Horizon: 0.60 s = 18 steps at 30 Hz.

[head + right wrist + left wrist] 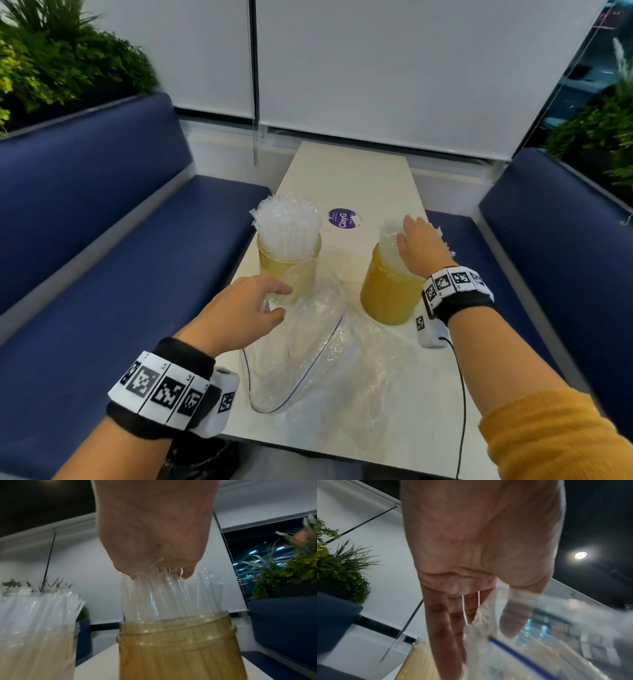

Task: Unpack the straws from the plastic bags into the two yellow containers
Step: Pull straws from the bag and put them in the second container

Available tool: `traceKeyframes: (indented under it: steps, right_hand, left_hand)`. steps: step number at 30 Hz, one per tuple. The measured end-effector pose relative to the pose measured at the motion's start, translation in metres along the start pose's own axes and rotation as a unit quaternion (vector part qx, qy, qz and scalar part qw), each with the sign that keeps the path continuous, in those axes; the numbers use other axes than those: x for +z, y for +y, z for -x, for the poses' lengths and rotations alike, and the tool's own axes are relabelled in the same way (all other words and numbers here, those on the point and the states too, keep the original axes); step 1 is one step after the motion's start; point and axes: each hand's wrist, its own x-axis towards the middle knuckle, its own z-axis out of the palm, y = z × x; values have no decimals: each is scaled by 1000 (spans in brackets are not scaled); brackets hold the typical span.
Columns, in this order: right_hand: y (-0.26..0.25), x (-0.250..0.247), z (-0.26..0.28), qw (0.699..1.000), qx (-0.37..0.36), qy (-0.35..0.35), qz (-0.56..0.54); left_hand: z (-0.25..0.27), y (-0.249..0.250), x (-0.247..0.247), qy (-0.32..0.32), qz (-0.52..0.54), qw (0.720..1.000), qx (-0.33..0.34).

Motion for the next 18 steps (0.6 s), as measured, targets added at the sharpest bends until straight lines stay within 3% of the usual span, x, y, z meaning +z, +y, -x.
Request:
traceKeyframes:
  steps: [2,5,6,10,13,15,16,18]
  right_hand:
    - [-2,5,2,998,-27,12,48]
    - [-2,4,-3,993,-36,112,20]
    - [-3,3,-3,992,-39,116,27]
    - [-7,11,5,995,-31,19,95]
    - [-21,-1,16,990,-33,117,67]
    - [-41,-13,32,982,-57,177,-17]
    - [-50,-17,41,982,-67,167,-60]
    - [-63,-18,61,993,-60,43,-90]
  left_hand:
    - [1,-2,-1,-21,0,1000,1]
    - [2,-4,-3,-61,-13,998,25]
    - [2,-4,-3,-66,-15,997,34]
    - [4,-7,-4,-48,1,998,36]
    - [6,-13,-2,-19,4,1000,21]
    - [7,-17,0,-2,2,1000,11]
    - [7,-20,0,5,4,1000,5]
    - [8,-27,1,18,15,1000,-9]
